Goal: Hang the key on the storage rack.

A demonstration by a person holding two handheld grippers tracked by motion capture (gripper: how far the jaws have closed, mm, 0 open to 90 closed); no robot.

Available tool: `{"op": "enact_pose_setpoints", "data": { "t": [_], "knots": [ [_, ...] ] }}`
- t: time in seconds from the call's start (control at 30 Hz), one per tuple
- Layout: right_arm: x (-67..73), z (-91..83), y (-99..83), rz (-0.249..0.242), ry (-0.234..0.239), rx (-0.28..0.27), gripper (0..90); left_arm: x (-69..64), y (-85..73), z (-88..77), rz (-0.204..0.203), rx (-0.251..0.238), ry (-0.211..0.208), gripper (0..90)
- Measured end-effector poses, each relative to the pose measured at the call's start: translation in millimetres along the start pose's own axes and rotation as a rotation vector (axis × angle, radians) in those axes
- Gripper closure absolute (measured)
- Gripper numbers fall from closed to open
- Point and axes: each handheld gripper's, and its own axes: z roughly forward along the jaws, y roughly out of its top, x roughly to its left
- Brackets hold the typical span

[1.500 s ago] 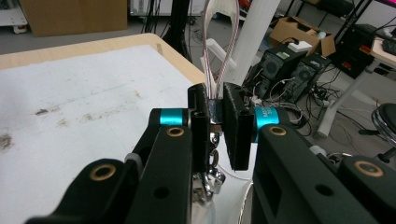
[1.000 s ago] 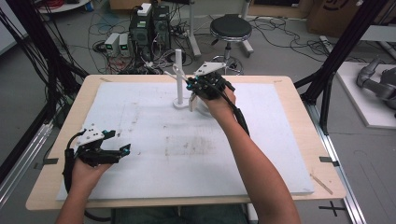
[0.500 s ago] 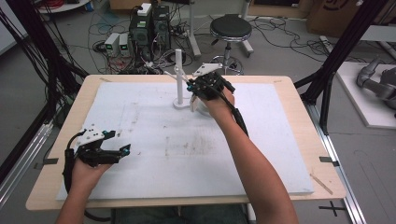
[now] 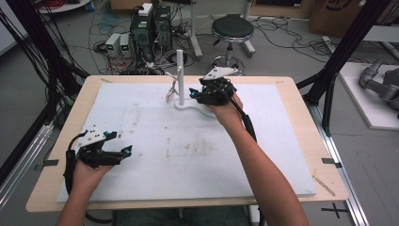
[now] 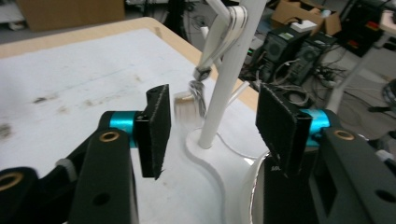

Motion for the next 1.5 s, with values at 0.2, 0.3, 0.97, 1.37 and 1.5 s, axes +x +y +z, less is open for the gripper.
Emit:
{"op": "enact_pose_setpoints", "data": {
  "t": [0.2,0.3,0.97,1.37,1.5],
  "knots": [
    [-2.9,-14.5,-16.3,0.013,0.002,0.004,40.4,0.0,1.4,4.1,0.001,-0.001,-0.007,16.6],
    [-4.4,-25.6,-26.6,0.014,-0.006,-0.032,40.3,0.1,2.5,5.8,0.001,-0.004,-0.009,16.6],
    [-19.9,-78.5,-87.0,0.089,-0.073,-0.045,26.6,-2.9,15.4,24.5,0.028,-0.021,-0.051,16.6],
    [-22.2,-98.4,-139.3,0.198,-0.113,-0.037,21.2,-4.2,17.2,33.7,0.033,-0.019,-0.079,16.6],
    [-21.7,-101.8,-151.1,0.213,-0.113,-0.033,20.4,-5.2,17.7,35.9,0.039,-0.019,-0.083,16.6]
  ]
}}
